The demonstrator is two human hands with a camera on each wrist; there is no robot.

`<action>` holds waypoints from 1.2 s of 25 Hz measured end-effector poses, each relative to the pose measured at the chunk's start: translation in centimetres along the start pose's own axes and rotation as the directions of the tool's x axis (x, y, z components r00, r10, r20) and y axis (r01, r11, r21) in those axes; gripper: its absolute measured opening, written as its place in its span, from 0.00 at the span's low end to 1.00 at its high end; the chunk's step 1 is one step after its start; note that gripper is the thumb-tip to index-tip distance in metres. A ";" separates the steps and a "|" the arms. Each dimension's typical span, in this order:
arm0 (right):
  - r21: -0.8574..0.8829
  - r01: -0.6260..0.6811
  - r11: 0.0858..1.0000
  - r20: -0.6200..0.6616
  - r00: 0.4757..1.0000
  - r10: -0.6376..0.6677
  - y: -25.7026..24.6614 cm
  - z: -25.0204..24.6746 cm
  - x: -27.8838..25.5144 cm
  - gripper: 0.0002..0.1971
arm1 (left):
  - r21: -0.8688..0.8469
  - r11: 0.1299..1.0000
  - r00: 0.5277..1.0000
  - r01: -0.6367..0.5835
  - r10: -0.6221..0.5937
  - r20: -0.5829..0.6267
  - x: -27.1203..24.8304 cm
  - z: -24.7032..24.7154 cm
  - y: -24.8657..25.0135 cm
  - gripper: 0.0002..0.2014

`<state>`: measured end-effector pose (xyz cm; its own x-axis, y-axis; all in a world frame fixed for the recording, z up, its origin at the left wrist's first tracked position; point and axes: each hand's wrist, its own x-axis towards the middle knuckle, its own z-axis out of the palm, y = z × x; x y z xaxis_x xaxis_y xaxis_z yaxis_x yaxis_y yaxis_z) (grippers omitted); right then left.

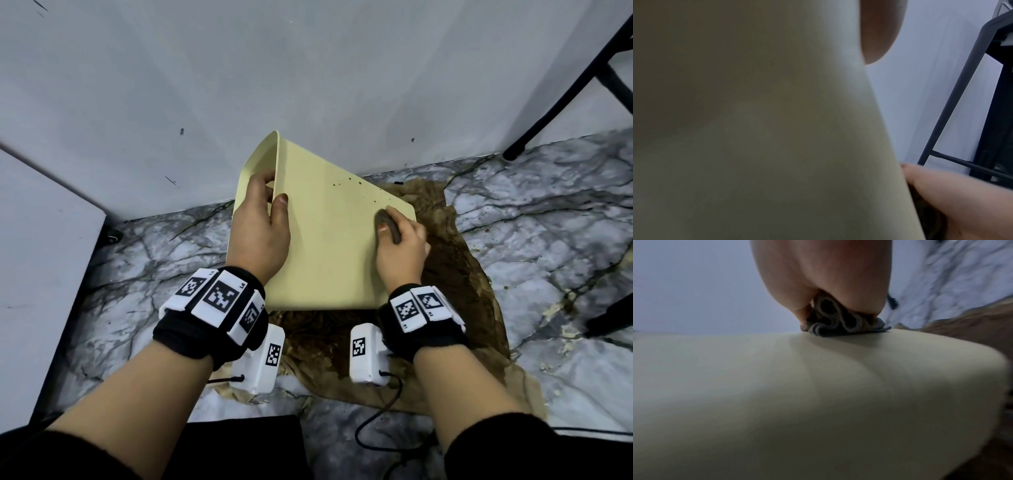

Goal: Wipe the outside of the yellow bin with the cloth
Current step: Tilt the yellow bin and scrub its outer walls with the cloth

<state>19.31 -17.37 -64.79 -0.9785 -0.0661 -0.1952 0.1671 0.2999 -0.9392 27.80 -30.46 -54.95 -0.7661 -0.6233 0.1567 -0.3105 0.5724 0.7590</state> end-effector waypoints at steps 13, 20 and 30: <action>0.023 0.419 0.908 0.071 0.905 -0.420 -4.4 3.7 -3.1 0.17 | 0.059 0.996 0.998 -0.061 0.061 0.013 0.1 -0.1 0.1 0.16; -0.026 0.161 0.987 0.011 0.987 -0.161 -0.1 1.1 0.0 0.16 | 0.033 0.999 1.000 -0.008 0.008 0.015 0.1 -0.3 -0.4 0.16; -0.035 -0.062 0.997 -0.052 0.997 0.060 3.3 -1.4 1.2 0.17 | 0.007 1.000 0.985 0.015 -0.016 0.170 0.7 -0.5 0.8 0.13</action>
<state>18.49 -15.11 -67.68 -0.9716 0.0016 -0.2365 0.2232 0.3362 -0.9149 27.34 -30.69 -53.92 -0.8456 -0.5327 0.0351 -0.3258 0.5670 0.7566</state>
